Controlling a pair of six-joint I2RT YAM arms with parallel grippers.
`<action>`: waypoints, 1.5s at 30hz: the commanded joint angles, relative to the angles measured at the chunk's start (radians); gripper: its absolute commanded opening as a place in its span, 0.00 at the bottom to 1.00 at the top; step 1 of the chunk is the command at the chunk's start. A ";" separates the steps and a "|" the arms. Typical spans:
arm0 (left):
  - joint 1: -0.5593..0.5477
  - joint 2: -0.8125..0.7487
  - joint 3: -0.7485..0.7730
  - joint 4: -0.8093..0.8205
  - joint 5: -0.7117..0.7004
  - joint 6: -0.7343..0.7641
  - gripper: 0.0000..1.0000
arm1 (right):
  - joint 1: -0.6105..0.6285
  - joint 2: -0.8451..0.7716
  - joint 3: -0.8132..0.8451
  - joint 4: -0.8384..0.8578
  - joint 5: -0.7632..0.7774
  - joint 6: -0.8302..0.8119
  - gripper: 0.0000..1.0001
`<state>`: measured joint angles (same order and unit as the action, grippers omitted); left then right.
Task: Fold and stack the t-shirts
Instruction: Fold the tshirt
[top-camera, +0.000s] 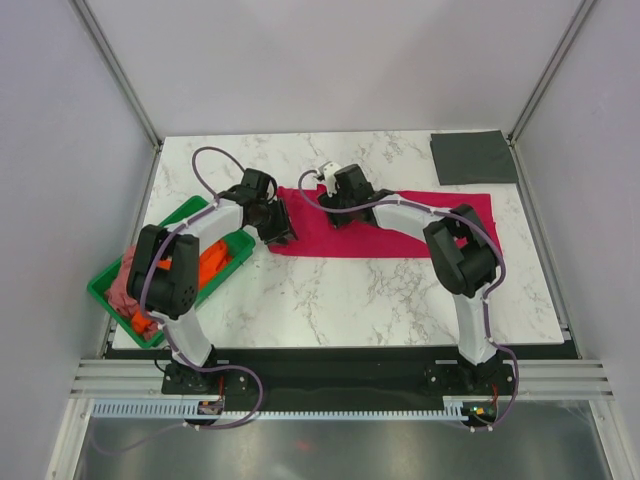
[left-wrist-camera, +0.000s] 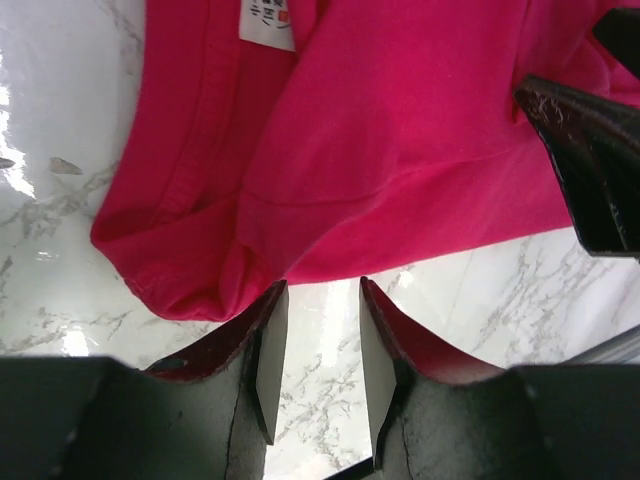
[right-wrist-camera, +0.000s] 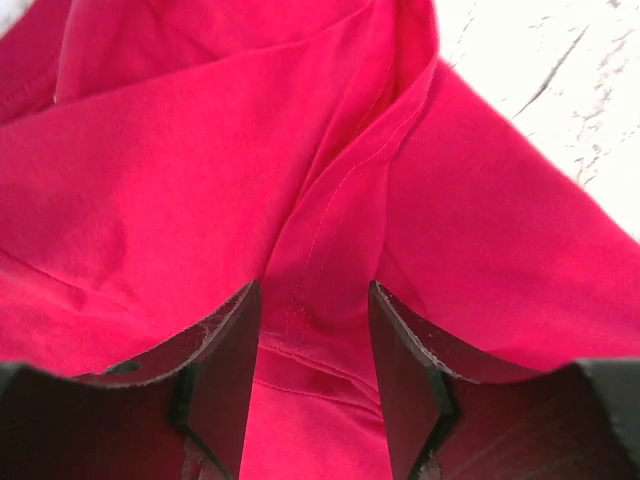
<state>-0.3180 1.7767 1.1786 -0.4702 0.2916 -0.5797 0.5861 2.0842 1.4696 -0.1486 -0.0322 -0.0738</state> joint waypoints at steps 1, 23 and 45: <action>0.003 0.018 0.012 0.012 -0.083 -0.008 0.43 | 0.021 -0.046 -0.015 0.050 0.007 -0.063 0.56; 0.003 0.064 0.016 -0.011 -0.138 0.029 0.02 | 0.075 -0.092 -0.100 0.142 0.109 -0.067 0.46; 0.002 0.066 0.013 -0.042 -0.198 0.046 0.02 | -0.006 -0.090 -0.081 0.173 0.390 0.071 0.00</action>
<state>-0.3164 1.8393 1.1778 -0.4965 0.1326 -0.5709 0.5858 2.0171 1.3792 -0.0017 0.3145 -0.0448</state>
